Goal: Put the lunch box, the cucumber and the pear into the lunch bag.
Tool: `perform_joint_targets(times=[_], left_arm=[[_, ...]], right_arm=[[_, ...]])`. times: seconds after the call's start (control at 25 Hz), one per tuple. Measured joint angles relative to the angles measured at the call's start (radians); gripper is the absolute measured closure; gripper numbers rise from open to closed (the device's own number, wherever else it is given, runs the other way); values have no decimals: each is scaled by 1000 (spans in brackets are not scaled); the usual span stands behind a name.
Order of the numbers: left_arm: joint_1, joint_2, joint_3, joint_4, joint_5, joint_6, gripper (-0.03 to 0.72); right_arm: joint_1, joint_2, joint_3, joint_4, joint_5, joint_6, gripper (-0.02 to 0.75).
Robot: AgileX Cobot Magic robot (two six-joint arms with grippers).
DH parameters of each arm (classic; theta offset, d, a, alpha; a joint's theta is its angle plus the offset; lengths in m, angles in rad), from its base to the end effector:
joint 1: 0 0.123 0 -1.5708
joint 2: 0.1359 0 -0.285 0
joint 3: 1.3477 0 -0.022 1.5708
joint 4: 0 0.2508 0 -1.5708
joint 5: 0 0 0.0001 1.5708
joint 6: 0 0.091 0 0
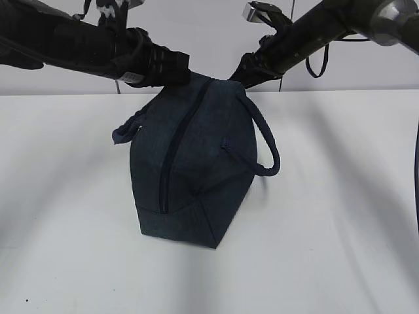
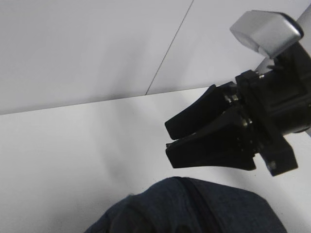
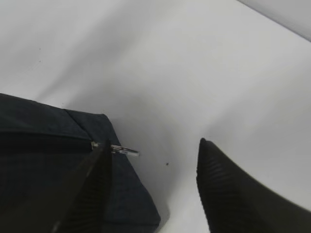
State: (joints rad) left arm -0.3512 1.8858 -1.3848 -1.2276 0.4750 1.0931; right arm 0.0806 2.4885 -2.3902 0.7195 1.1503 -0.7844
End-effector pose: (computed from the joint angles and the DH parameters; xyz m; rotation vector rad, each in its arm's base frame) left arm 0.3913 -0.1852 0.2534 0.5374 2.1156 -0.7361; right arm 0.5290 0.0977 0.2202 -0.8392 2.2958 0.6838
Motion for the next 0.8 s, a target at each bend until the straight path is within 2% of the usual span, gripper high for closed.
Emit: perform_joint_targets(times=[0.08, 0.2, 0.32, 0.48, 0.72, 0.8], left_arm=[[0, 0, -3, 32, -3, 0, 543], [0, 0, -5, 51, -5, 0, 392], [1, -3, -5, 51, -15, 0, 305], [13, -43, -6, 85, -18, 0, 281], [41, -142, -6, 214, -15, -22, 276], [52, -176, -6, 266, -12, -67, 276]], right_arm=[[0, 0, -35, -64, 43, 73, 295], [0, 0, -89, -135, 74, 153, 291], [0, 0, -136, -183, 80, 225, 292], [0, -21, -146, -244, 87, 287, 325], [0, -90, -146, -337, 95, 368, 338], [0, -115, -146, -359, 97, 394, 339]])
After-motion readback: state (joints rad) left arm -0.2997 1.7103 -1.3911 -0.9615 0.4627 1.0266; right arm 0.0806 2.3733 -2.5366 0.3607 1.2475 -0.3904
